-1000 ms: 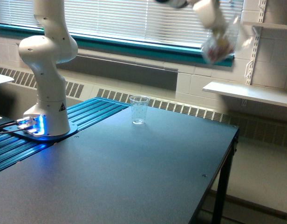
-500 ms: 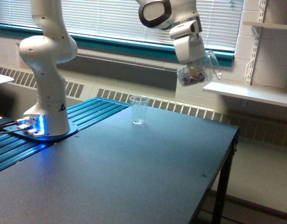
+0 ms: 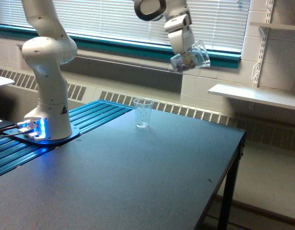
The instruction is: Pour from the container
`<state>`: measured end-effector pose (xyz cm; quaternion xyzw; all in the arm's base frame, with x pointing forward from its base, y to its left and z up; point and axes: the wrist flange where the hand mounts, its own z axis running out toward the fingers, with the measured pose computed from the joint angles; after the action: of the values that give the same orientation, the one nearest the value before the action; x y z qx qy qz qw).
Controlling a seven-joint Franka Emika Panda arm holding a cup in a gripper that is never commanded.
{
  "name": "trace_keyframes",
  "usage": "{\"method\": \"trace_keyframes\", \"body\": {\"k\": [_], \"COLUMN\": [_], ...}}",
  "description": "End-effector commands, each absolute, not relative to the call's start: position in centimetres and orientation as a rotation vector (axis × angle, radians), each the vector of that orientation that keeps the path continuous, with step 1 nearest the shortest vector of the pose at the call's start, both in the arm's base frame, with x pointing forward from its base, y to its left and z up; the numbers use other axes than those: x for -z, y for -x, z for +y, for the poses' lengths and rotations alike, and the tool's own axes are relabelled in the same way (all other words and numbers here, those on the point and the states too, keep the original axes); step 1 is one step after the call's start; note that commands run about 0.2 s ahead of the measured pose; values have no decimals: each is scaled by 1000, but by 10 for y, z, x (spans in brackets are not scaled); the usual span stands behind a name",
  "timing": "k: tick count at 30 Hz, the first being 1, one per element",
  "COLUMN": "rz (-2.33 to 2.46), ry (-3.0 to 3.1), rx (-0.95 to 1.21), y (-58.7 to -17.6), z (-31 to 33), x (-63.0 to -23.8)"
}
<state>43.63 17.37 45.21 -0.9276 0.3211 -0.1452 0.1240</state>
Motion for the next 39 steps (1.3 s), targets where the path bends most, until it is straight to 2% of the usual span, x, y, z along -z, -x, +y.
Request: {"method": "trace_keyframes", "body": {"k": [1,16,29,39], "rz": [1000,925,964,924], "ry": [2673,2684,2706,2775], "rx": [343,191,25,-74], "y": [-397,-293,-249,-218], "z": [200,242,243,247], "x": [-444,-433,-427,-407]}}
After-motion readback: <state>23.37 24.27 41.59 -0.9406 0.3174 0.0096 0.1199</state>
